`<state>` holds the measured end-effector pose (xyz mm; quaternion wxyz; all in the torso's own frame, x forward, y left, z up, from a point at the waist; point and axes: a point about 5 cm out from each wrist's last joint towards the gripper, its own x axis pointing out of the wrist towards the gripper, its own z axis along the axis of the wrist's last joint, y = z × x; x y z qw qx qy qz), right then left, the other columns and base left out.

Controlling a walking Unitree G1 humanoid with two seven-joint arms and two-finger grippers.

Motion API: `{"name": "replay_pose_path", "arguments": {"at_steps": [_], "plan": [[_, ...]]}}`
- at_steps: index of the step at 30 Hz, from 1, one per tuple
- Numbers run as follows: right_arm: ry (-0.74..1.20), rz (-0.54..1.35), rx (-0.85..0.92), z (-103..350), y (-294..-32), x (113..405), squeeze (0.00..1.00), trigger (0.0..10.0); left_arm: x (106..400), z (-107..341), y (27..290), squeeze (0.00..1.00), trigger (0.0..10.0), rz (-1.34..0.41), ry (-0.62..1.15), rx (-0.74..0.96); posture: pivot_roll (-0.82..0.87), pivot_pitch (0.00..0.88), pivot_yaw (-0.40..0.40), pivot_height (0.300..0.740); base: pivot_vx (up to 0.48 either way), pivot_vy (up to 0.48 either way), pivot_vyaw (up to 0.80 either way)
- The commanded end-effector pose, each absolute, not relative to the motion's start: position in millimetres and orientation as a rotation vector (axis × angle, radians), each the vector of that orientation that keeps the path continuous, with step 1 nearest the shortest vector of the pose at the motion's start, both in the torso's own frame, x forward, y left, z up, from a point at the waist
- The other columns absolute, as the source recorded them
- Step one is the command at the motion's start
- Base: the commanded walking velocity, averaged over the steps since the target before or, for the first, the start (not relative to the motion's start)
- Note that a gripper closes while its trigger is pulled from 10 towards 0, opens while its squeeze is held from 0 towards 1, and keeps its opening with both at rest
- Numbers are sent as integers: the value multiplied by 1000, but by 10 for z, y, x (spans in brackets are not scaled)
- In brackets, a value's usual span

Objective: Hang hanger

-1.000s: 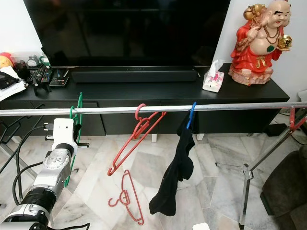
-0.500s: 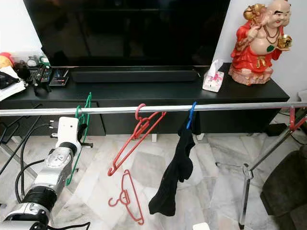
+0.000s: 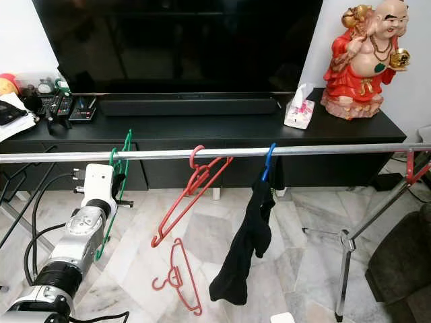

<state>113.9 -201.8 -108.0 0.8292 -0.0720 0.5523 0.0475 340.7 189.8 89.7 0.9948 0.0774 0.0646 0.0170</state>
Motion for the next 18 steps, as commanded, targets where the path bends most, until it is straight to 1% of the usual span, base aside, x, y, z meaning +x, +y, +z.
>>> {"name": "replay_pose_path", "arguments": {"at_steps": [1, 2, 5, 11, 16, 18], "plan": [[1179, 101, -141, -1089, -2001, 1117, 0, 10000, 3393, 890, 1897, 682, 10000, 39, 133, 160, -60, 0, -34, 740, 0, 0, 0], [1180, 101, -142, -1089, -2004, 1117, 0, 10000, 3392, 891, 1895, 812, 10000, 40, 133, 159, -60, 0, -35, 740, 0, 0, 0], [1180, 102, -142, -1089, -2005, 1116, 0, 10000, 3387, 890, 1891, 831, 10000, 40, 134, 158, -60, 0, -35, 740, 0, 0, 0], [1181, 101, -141, -1089, -2007, 1116, 0, 10000, 3379, 887, 1890, 831, 10000, 41, 134, 155, -62, 0, -35, 740, 0, 0, 0], [1180, 102, -142, -1088, -2009, 1119, 0, 10000, 3383, 941, 1918, 835, 10000, 59, 109, 146, -61, 0, -37, 740, 0, 0, 0], [1180, 103, -143, -1088, -2008, 1119, 0, 10000, 3376, 966, 1930, 851, 10000, 63, 91, 128, -61, 0, -37, 740, 0, 0, 0]]}}
